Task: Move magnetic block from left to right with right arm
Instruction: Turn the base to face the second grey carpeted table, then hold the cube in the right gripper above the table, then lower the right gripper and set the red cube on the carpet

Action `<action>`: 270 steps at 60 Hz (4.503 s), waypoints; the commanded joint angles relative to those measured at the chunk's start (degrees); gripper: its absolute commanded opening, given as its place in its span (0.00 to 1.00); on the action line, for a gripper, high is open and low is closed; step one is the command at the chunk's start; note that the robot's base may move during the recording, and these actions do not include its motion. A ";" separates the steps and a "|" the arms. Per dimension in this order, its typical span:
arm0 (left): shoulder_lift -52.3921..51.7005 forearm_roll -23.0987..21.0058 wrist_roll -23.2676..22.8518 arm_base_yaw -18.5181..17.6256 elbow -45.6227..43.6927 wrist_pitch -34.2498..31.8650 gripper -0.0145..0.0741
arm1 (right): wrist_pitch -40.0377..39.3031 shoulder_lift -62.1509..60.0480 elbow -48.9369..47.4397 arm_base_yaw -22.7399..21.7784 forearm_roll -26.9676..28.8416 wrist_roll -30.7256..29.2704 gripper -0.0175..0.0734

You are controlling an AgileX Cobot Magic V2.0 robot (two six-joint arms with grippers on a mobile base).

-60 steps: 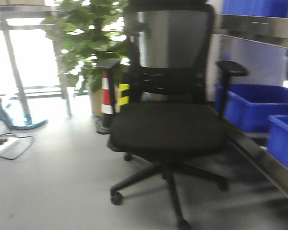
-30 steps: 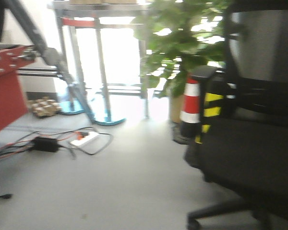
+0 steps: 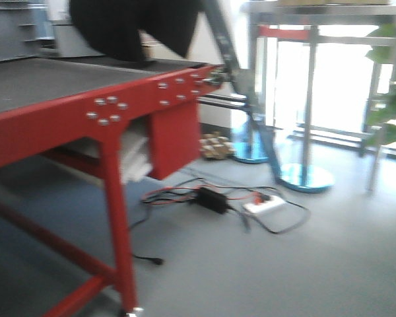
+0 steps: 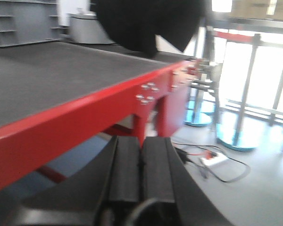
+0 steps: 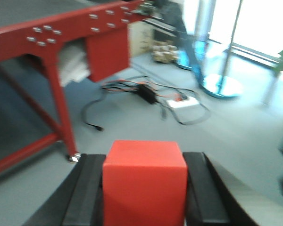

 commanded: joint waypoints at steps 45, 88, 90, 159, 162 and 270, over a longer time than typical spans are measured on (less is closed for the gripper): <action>-0.68 0.00 -0.25 0.07 0.53 -5.17 0.03 | -4.84 0.83 -1.49 -0.22 -0.71 -0.61 0.37; -0.68 0.00 -0.25 0.07 0.53 -5.17 0.03 | -4.84 0.83 -1.49 -0.22 -0.71 -0.61 0.37; -0.68 0.00 -0.25 0.07 0.53 -5.17 0.03 | -4.84 0.83 -1.49 -0.22 -0.71 -0.61 0.37; -0.68 0.00 -0.25 0.07 0.53 -5.17 0.03 | -4.84 0.83 -1.49 -0.22 -0.71 -0.61 0.37; -0.68 0.00 -0.25 0.07 0.53 -5.17 0.03 | -4.84 0.83 -1.49 -0.22 -0.71 -0.61 0.37; -0.68 0.00 -0.25 0.07 0.53 -5.17 0.03 | 0.08 82.78 -51.85 18.07 20.76 -19.21 0.37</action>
